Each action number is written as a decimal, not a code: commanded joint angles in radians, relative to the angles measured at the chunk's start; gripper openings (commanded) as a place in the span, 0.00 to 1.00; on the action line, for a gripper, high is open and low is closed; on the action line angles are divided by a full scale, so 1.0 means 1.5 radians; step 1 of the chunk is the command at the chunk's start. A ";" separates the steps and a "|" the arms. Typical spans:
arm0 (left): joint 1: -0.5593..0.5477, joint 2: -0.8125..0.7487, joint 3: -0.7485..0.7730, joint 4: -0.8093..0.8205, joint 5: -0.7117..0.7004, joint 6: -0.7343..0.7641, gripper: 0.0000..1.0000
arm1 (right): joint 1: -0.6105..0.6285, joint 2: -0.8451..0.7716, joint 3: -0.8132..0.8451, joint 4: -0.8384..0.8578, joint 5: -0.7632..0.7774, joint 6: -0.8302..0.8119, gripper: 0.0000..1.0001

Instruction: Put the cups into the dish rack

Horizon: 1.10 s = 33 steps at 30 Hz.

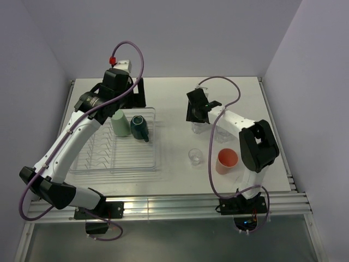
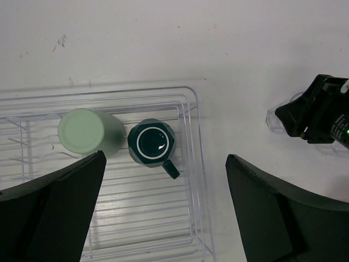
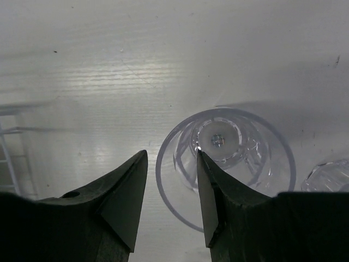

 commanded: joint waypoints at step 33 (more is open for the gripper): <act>0.256 -0.121 -0.291 0.517 0.743 -0.225 0.99 | 0.000 -0.202 -0.014 0.434 -0.560 0.236 0.00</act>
